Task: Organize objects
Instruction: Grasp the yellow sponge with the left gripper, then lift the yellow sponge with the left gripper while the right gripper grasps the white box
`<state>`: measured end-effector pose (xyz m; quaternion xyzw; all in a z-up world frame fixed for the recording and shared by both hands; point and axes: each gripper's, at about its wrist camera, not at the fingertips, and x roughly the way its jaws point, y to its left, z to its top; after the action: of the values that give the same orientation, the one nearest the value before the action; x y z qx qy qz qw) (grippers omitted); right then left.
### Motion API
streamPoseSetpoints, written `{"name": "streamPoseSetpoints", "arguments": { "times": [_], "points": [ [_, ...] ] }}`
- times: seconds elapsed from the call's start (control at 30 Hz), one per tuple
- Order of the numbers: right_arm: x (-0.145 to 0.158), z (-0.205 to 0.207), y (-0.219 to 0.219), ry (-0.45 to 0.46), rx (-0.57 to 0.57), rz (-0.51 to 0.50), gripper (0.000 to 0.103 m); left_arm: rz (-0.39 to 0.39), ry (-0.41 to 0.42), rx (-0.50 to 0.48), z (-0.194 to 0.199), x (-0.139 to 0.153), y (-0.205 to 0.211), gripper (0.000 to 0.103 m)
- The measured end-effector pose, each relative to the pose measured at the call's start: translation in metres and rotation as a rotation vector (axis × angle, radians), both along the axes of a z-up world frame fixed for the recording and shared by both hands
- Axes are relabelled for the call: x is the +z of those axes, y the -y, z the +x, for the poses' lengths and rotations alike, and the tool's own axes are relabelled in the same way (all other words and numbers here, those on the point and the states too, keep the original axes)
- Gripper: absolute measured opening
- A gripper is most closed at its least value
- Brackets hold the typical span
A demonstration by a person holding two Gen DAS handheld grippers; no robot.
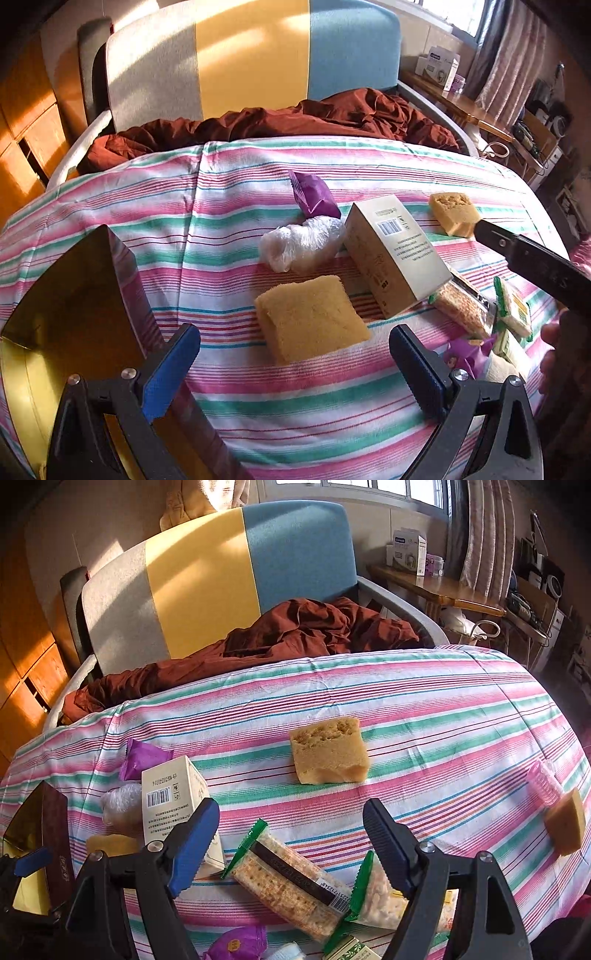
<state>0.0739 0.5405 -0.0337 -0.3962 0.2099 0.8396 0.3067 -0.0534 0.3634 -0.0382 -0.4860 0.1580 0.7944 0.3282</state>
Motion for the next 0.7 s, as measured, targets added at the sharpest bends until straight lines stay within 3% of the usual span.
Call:
{"name": "streamPoseSetpoints", "arguments": {
  "times": [0.33, 0.37, 0.4, 0.47, 0.7],
  "points": [
    [0.002, -0.004, 0.002, -0.001, 0.021, 0.015, 0.082, -0.084, 0.027, 0.066, -0.02, -0.038, -0.029, 0.103],
    [0.002, -0.006, 0.003, 0.003, 0.028, 0.022, 0.082, -0.087, 0.03, 0.068, -0.02, -0.041, -0.029, 0.101],
    [0.002, -0.007, 0.005, 0.007, 0.038, 0.028, 0.082, -0.086, 0.039, 0.074, -0.021, -0.045, -0.029, 0.088],
    [0.001, -0.011, 0.008, 0.015, 0.056, 0.036, 0.082, -0.058, 0.084, 0.073, -0.021, -0.053, -0.026, 0.076],
    [-0.005, -0.014, 0.008, 0.033, 0.064, 0.029, 0.081, -0.063, -0.018, 0.003, -0.005, -0.053, -0.028, 0.064]
  ]
}}
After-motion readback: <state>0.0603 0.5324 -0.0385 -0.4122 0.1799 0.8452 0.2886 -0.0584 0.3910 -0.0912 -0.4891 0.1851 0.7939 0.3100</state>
